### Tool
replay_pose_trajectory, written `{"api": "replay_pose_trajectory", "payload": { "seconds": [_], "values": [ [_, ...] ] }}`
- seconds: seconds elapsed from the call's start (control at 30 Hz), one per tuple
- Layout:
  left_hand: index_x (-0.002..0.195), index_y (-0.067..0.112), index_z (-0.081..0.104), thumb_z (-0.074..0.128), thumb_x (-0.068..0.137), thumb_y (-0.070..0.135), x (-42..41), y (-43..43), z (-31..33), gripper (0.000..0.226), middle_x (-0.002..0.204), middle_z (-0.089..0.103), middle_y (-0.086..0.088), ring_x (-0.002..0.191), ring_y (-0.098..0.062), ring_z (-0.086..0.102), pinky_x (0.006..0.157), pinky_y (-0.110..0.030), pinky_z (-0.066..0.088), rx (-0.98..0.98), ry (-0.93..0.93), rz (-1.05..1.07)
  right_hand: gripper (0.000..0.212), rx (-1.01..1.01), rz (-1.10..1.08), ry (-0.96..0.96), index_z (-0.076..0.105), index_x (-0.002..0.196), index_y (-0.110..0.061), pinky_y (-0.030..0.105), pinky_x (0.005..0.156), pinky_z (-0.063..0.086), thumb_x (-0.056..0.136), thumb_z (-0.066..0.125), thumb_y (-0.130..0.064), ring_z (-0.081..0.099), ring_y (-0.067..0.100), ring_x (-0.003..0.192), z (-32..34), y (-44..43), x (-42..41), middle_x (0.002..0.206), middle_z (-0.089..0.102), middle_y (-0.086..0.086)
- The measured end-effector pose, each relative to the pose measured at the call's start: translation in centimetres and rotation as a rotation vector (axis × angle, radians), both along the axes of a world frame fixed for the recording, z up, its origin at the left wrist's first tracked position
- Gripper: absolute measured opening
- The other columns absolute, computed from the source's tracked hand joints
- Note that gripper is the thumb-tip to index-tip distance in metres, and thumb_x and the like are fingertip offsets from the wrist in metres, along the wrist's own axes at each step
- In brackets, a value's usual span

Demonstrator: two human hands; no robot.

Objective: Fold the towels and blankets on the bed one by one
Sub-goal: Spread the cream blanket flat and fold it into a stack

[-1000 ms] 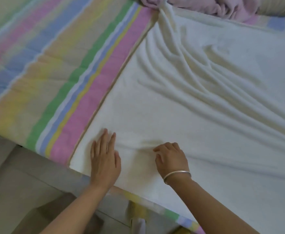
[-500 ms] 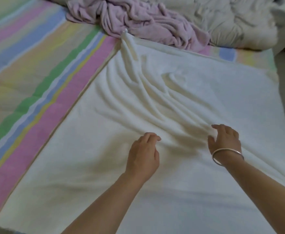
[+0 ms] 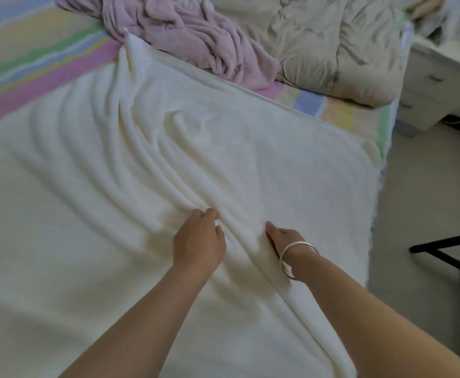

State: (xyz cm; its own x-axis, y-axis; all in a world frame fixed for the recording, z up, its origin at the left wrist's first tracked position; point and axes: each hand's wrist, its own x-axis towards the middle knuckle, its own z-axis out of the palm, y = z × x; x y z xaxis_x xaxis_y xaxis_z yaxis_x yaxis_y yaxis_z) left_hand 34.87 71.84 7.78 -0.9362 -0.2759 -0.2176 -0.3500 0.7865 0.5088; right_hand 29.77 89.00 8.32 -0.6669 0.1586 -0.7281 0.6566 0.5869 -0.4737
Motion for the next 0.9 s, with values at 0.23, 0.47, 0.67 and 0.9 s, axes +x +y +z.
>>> {"api": "replay_pose_trajectory", "payload": {
  "seconds": [0.23, 0.47, 0.67, 0.9],
  "values": [
    [0.144, 0.031, 0.039, 0.045, 0.094, 0.025, 2.6, -1.0, -1.3, 0.051, 0.123, 0.059, 0.002, 0.112, -0.02, 0.057, 0.096, -0.033, 0.045, 0.083, -0.141, -0.064, 0.021, -0.238, -0.002, -0.175, 0.068, 0.088, -0.009, 0.029, 0.061, 0.055, 0.085, 0.069, -0.03, 0.065, 0.022, 0.06, -0.7, -2.3, -1.8, 0.063, 0.069, 0.007],
    [0.125, 0.031, 0.057, 0.044, 0.092, 0.019, 1.3, -1.8, 0.7, 0.037, 0.108, 0.06, 0.007, 0.104, -0.016, 0.055, 0.088, -0.028, 0.045, -0.037, 0.018, -0.03, 0.018, -0.352, 0.205, -0.034, 0.07, 0.093, -0.016, 0.031, 0.069, 0.052, 0.093, 0.06, -0.03, 0.063, 0.022, 0.07, -0.5, -3.9, -4.0, 0.086, 0.071, 0.008],
    [0.122, 0.026, 0.057, 0.049, 0.091, 0.013, -6.6, 1.3, 1.3, 0.034, 0.129, 0.048, 0.01, 0.123, -0.012, 0.042, 0.102, -0.023, 0.031, -0.138, 0.207, 0.013, 0.034, 0.283, -0.308, 0.433, 0.059, 0.119, -0.003, 0.037, 0.09, 0.04, 0.097, 0.05, -0.027, 0.054, 0.04, 0.112, -0.6, 8.2, -11.0, 0.121, 0.059, 0.025],
    [0.117, 0.02, 0.06, 0.053, 0.088, 0.008, -16.4, 6.0, 0.3, 0.032, 0.126, 0.053, 0.003, 0.118, -0.018, 0.049, 0.099, -0.028, 0.035, -0.124, 0.213, 0.015, 0.019, -0.129, -0.328, 0.37, 0.063, 0.104, -0.01, 0.034, 0.085, 0.046, 0.092, 0.054, -0.021, 0.061, 0.025, 0.092, -2.6, 13.4, -18.8, 0.095, 0.068, 0.006]
  ]
}}
